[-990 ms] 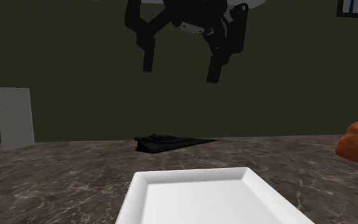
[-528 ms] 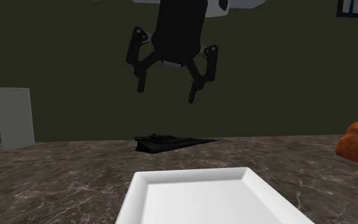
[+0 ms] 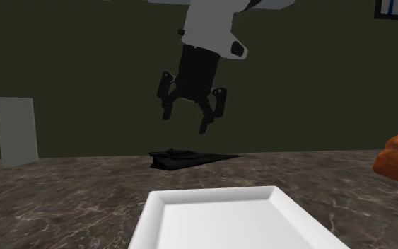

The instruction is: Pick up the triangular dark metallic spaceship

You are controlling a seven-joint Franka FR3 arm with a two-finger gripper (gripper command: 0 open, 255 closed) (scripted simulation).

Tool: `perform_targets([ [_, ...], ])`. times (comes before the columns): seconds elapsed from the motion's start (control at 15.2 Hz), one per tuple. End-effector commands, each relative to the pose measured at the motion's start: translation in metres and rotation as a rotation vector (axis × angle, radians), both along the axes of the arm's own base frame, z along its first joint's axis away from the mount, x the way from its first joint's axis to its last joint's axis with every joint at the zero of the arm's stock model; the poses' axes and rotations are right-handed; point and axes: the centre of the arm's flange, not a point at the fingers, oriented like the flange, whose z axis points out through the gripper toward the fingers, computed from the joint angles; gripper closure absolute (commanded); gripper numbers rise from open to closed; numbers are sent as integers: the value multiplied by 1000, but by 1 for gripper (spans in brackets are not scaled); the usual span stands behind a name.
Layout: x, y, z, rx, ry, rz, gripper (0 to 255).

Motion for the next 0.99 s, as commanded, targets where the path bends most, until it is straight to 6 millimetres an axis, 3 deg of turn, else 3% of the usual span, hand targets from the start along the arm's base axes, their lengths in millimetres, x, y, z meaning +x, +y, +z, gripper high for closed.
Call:
perform_targets([
  [0.0,22,-14,-6,32,1,-104,0],
  [0.59,89,-87,-59,169,13,-548,0],
  [0.79,101,-111,-77,209,16,-678,0],
  [0.92,101,-111,-88,209,16,-678,0],
])
